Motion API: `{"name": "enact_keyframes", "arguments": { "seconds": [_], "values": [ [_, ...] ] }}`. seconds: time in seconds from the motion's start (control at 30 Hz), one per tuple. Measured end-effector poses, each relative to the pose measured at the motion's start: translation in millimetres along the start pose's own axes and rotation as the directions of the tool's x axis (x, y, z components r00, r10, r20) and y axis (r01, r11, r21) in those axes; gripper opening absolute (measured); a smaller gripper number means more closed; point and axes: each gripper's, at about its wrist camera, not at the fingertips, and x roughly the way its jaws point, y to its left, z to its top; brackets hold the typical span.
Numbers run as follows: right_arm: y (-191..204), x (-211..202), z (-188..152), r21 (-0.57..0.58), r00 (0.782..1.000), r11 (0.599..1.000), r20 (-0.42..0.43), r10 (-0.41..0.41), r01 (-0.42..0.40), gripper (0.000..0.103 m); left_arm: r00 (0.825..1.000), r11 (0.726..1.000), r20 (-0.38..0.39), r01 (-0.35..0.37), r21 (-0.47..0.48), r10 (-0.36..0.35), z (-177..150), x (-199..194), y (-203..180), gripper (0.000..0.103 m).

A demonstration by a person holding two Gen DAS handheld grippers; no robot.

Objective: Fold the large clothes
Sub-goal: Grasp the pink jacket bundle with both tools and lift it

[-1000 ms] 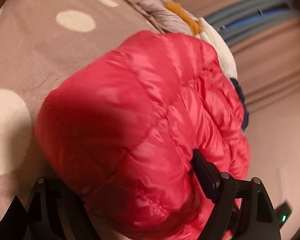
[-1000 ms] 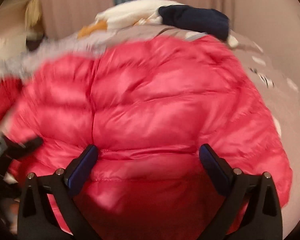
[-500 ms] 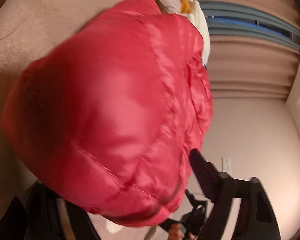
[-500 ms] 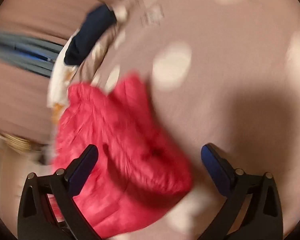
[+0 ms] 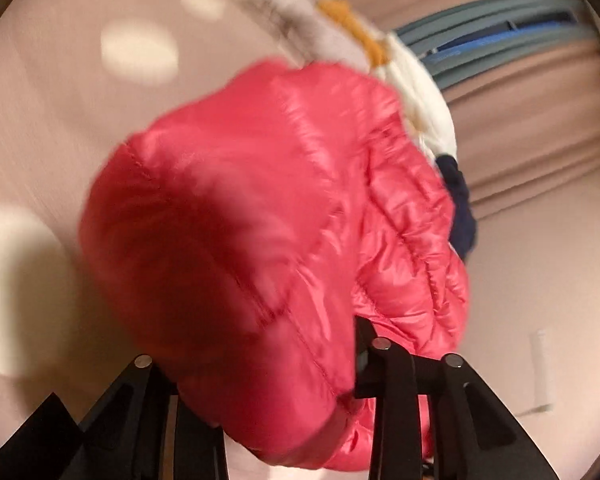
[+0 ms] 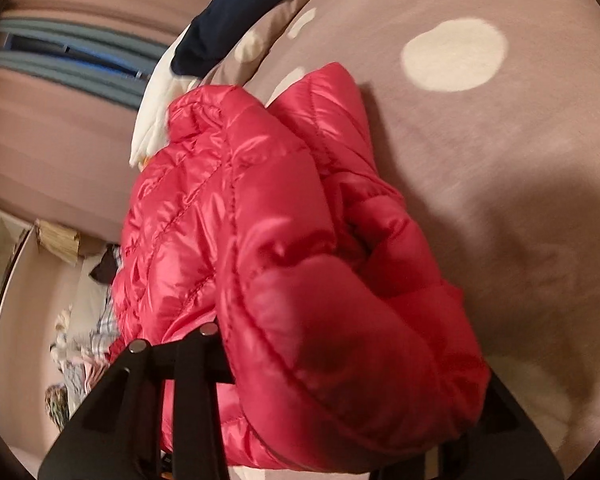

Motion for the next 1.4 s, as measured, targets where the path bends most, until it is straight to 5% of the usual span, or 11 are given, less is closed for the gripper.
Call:
{"name": "enact_keyframes", "arguments": {
  "seconds": [0.2, 0.33, 0.5, 0.57, 0.7, 0.77, 0.87, 0.97, 1.07, 1.3, 1.4],
  "values": [
    [40.5, 43.6, -16.8, -0.178, 0.995, 0.984, -0.102, -0.005, -0.013, 0.039, 0.983, 0.996, 0.181, -0.054, 0.065, 0.042, 11.2, -51.2, -5.8, 0.029],
    [59.7, 63.9, -27.1, -0.294, 0.993, 0.955, -0.104, -0.061, 0.027, 0.039, 0.984, 0.995, 0.175, 0.024, 0.096, -0.040, 12.4, -63.2, -13.0, 0.029],
    [53.4, 72.1, -14.8, -0.281, 0.990, 0.960, -0.138, -0.036, -0.005, 0.038, 0.979, 0.976, 0.178, 0.061, 0.209, -0.099, 8.3, -44.4, -67.3, 0.029],
    [50.5, 69.6, -16.1, -0.285, 0.989, 0.959, -0.142, -0.035, -0.007, 0.037, 0.978, 0.965, 0.138, 0.119, 0.233, -0.154, 1.1, -55.5, -75.8, 0.033],
    [54.7, 73.1, -23.2, -0.305, 0.990, 0.952, -0.138, -0.042, -0.002, 0.037, 0.942, 0.895, -0.046, 0.330, 0.299, -0.332, -25.6, -40.8, -108.3, 0.050],
    [53.1, 77.1, -21.7, -0.281, 0.989, 0.959, -0.148, -0.021, -0.022, 0.036, 0.945, 0.875, -0.084, 0.325, 0.359, -0.316, -38.9, -25.6, -120.2, 0.056],
    [48.4, 77.7, -21.2, -0.261, 0.987, 0.965, -0.162, -0.005, -0.038, 0.036, 0.965, 0.890, -0.136, 0.260, 0.374, -0.225, -51.6, 11.0, -121.9, 0.062],
    [48.5, 78.8, -21.1, -0.295, 0.992, 0.954, -0.123, 0.022, -0.058, 0.035, 0.944, 0.891, -0.186, 0.320, 0.322, -0.272, -51.1, 22.8, -118.9, 0.069],
    [45.0, 77.7, -20.3, -0.282, 0.991, 0.957, -0.132, 0.036, -0.073, 0.034, 0.925, 0.849, -0.252, 0.364, 0.382, -0.283, -55.7, 28.8, -130.1, 0.085],
    [34.2, 54.7, -14.3, -0.222, 0.987, 0.973, -0.158, 0.018, -0.053, 0.040, 0.928, 0.862, -0.255, 0.353, 0.363, -0.273, -61.5, 30.4, -128.5, 0.086],
    [33.3, 35.5, -6.3, -0.228, 0.994, 0.973, -0.099, -0.051, 0.028, 0.055, 0.926, 0.861, -0.268, 0.352, 0.367, -0.265, -66.9, 32.3, -127.7, 0.086]
  ]
}}
